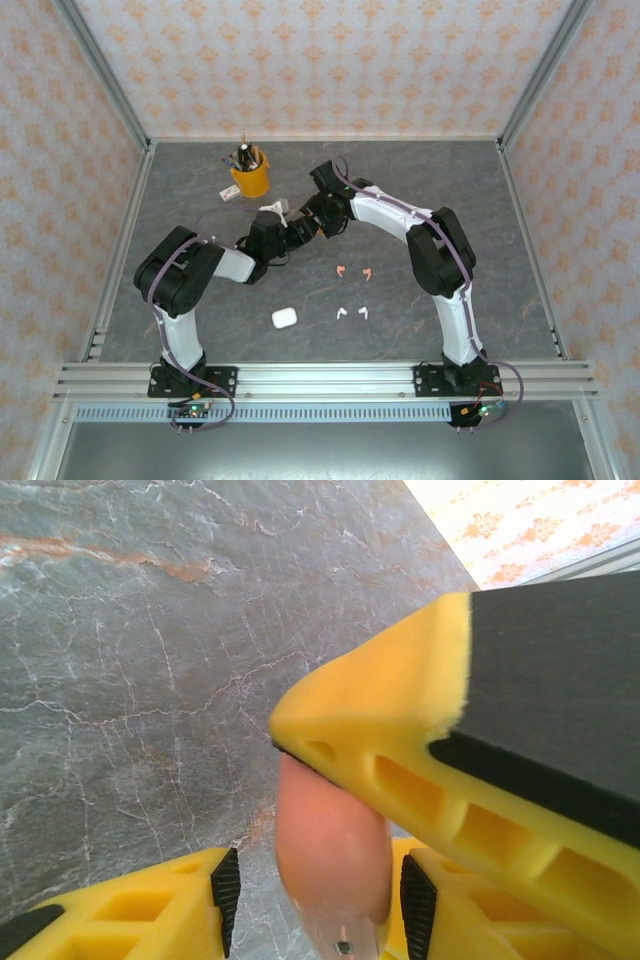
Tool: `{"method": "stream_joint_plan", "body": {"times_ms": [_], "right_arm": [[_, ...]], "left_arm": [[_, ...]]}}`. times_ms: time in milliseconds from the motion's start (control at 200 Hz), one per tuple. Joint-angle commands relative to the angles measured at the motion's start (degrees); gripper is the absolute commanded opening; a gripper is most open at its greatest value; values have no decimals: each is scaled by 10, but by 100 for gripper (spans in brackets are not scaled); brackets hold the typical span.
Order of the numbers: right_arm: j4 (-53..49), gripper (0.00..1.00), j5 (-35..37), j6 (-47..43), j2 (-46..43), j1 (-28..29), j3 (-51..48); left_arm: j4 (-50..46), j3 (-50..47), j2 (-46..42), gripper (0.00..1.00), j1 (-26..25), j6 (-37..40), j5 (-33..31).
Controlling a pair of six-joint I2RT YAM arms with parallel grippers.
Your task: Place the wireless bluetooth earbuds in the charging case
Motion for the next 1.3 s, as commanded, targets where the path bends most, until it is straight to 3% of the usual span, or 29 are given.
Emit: {"method": "stream_joint_plan", "body": {"times_ms": [0, 190, 460, 621, 741, 956, 1136, 1296], "right_arm": [[-6, 58, -4, 4, -27, 0, -9], [-6, 58, -4, 4, -27, -1, -10], [-3, 58, -6, 5, -28, -4, -12], [4, 77, -18, -2, -45, -21, -14], [12, 81, -20, -34, -95, -50, -40], [85, 83, -37, -151, -216, -114, -168], [251, 83, -156, -245, -295, -161, -302], [312, 83, -236, -292, -320, -164, -346]], "left_arm": [[32, 20, 9, 46, 0, -6, -17], [32, 25, 14, 36, 0, -7, -18], [21, 28, 7, 13, 0, -2, -16], [6, 29, -5, 12, -1, 1, -10], [-40, 39, -28, 11, 0, 23, 6], [-153, 80, -81, 9, 11, 106, 104], [-192, 105, -99, 9, 41, 133, 219], [-215, 120, -112, 10, 63, 142, 275]]}}
